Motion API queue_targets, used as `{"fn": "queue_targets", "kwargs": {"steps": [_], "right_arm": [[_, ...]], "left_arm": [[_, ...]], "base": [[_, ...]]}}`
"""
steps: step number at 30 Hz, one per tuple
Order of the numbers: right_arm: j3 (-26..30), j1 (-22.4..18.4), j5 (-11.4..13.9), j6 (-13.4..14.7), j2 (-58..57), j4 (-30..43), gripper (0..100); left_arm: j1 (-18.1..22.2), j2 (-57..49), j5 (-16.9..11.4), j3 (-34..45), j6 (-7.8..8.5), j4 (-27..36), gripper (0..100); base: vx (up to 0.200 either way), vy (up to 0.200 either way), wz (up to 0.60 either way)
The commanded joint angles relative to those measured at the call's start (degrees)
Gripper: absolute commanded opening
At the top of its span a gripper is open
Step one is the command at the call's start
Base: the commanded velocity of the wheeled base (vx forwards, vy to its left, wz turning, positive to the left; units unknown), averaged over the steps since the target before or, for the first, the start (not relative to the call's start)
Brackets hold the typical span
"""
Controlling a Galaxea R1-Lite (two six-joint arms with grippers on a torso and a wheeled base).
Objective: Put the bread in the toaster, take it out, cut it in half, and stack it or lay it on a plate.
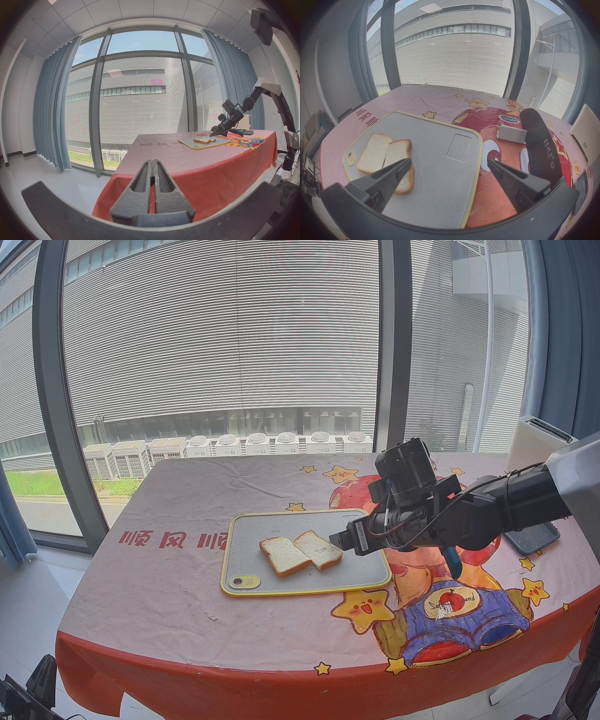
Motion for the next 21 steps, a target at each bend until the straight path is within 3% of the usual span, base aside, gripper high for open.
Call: {"fn": "queue_targets", "kwargs": {"steps": [1, 21], "right_arm": [[0.0, 0.3, 0.0, 0.0, -0.3, -0.1, 100], [0.1, 2.0, 0.0, 0.0, 1.2, -0.1, 100]], "left_arm": [[0.0, -0.9, 0.0, 0.9, -0.01, 0.0, 0], [0.0, -0.9, 0.1, 0.9, -0.09, 0.0, 0]], "base": [[0.000, 0.000, 0.00], [0.000, 0.000, 0.00]]}}
